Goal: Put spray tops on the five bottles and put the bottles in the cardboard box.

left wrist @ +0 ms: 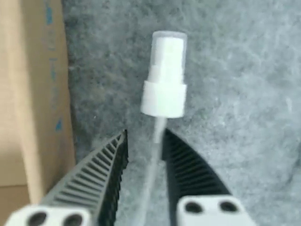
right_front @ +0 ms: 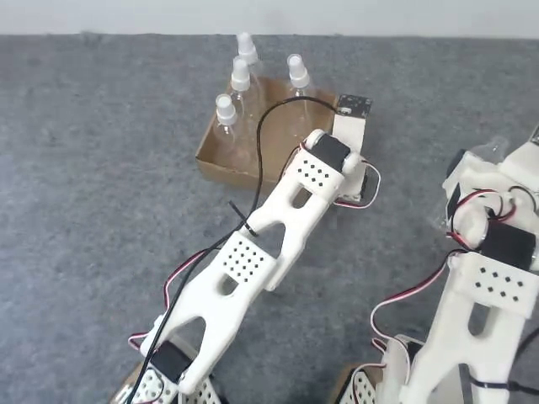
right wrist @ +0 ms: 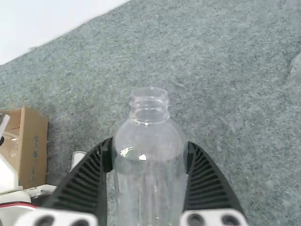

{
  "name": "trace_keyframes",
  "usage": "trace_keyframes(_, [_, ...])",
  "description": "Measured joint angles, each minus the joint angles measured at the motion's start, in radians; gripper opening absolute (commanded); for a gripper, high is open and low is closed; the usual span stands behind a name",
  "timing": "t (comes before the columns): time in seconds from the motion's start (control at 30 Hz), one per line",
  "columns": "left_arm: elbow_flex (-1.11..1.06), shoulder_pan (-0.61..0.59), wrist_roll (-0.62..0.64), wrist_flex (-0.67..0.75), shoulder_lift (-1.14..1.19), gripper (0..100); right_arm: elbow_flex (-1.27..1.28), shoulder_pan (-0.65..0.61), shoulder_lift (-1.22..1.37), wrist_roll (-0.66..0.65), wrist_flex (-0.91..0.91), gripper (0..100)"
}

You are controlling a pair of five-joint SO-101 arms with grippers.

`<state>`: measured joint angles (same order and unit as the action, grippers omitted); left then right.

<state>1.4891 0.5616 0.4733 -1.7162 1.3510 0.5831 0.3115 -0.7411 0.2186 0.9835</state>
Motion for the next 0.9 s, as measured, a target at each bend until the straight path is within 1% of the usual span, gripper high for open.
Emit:
trace_keyframes(0.07, [0.0,0.0,-0.029,-0.002,0.0,1,0.0,0.0,0.0,0.0,0.0,4.2])
trace_keyframes(0.2, [-0.025,0.012,-0.084,-0.005,0.0,1,0.0,0.0,0.0,0.0,0.0,4.2])
trace_keyframes(0.37, [-0.077,0.029,-0.106,-0.005,-0.003,1,0.0,0.0,0.0,0.0,0.0,4.2])
trace_keyframes(0.43, [-0.127,0.031,-0.114,-0.005,-0.041,1,0.0,0.0,0.0,0.0,0.0,4.2])
trace_keyframes(0.63, [-0.436,0.032,-0.121,-0.005,-0.25,1,0.0,0.0,0.0,0.0,0.0,4.2])
trace_keyframes(0.9, [-0.787,0.023,-0.184,-0.005,-0.569,1,0.0,0.0,0.0,0.0,0.0,4.2])
